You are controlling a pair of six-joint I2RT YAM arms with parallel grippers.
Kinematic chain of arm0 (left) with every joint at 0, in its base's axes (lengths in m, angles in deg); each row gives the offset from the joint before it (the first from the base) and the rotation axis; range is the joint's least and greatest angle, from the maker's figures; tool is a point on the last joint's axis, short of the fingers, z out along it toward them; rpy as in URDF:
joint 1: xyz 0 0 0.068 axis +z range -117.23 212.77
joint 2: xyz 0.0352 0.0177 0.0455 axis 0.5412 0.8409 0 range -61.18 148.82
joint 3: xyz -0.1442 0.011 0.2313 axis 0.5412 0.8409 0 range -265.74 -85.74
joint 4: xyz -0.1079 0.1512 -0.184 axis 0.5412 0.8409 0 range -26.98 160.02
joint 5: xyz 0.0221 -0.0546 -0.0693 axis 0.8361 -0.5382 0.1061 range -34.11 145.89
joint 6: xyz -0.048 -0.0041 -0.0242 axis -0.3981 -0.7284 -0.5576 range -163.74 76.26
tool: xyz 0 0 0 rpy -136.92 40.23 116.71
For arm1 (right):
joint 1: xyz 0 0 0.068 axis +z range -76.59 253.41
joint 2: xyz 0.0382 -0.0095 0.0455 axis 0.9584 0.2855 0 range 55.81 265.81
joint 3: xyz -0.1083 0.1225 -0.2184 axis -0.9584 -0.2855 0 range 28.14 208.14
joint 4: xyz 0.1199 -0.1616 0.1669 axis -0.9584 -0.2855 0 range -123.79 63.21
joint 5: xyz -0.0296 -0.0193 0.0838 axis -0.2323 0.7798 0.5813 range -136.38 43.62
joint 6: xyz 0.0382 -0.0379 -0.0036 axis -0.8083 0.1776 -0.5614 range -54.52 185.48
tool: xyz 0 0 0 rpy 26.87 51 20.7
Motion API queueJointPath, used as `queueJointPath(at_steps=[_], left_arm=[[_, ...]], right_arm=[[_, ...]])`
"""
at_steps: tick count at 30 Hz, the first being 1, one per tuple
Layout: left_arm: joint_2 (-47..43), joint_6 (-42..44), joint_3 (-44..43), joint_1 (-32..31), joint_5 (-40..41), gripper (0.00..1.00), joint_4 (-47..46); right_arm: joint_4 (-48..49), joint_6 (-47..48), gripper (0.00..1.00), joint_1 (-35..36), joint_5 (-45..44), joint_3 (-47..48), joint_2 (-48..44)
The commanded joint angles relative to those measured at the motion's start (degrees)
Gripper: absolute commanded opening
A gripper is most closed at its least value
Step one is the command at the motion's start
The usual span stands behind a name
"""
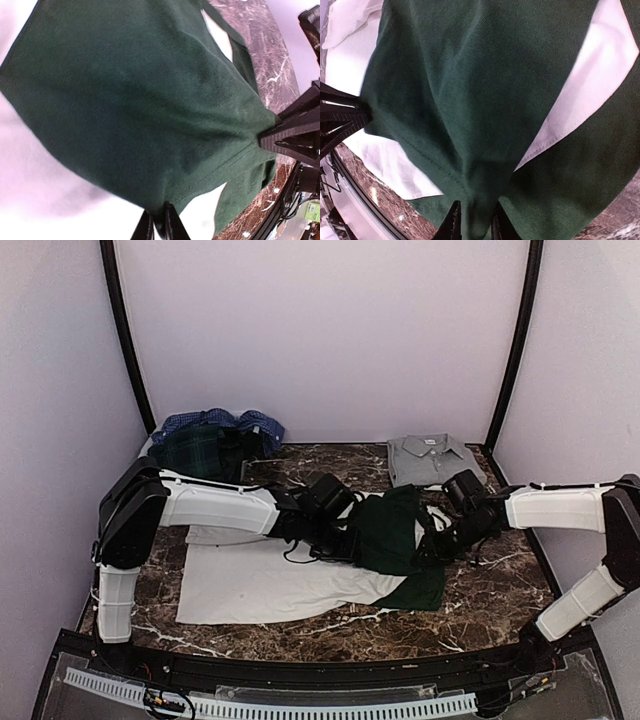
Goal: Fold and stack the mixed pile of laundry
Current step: Adjust the 1/3-folded T-shirt at the center of the board, then pick up the 1/3-folded T-shirt from the center of the board.
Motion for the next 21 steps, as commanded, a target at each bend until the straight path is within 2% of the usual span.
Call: queueJointPath(at_steps=[1, 3, 5, 6, 7, 9, 14, 21], left_arm=[[-2.8, 1.9, 1.9, 0.6, 0.3, 0.18, 5.2], [-5.2, 2.2, 4.1, 1.0, 1.4, 0.25, 5.8], [-9.0, 1.6, 8.2, 1.5, 2.6, 0.39, 5.6], [-12.0, 0.7, 9.7, 1.6, 3.6, 0.41, 5.3], [-13.7, -0.7, 13.3, 1.7, 4.1, 0.46, 5.0], [-18.7, -3.3, 18.8, 1.7, 4.9, 0.49, 4.7], [-32.5, -9.9, 31.2, 1.8, 9.1, 0.52, 6.8], [-47.8, -19.9, 42.0, 5.3, 12.1, 0.56, 16.0]], right_arm=[[-2.1, -0.8, 0.27, 0.7, 1.0, -0.3, -2.7], [-4.2, -1.1, 0.37, 0.7, 0.5, 0.0, -5.4], [-6.6, -2.0, 0.52, 0.7, -0.7, 0.0, -8.4], [-7.8, -2.9, 0.55, 0.7, -1.1, -0.2, -9.8], [-8.9, -4.3, 0.56, 0.7, -1.4, -0.5, -11.3], [-11.2, -8.0, 0.56, 1.2, -2.1, -1.1, -15.0], [-14.9, -17.5, 0.58, 4.6, -8.1, -6.0, -22.8], [-14.2, -25.1, 0.52, 6.4, -9.7, -10.5, -21.9]])
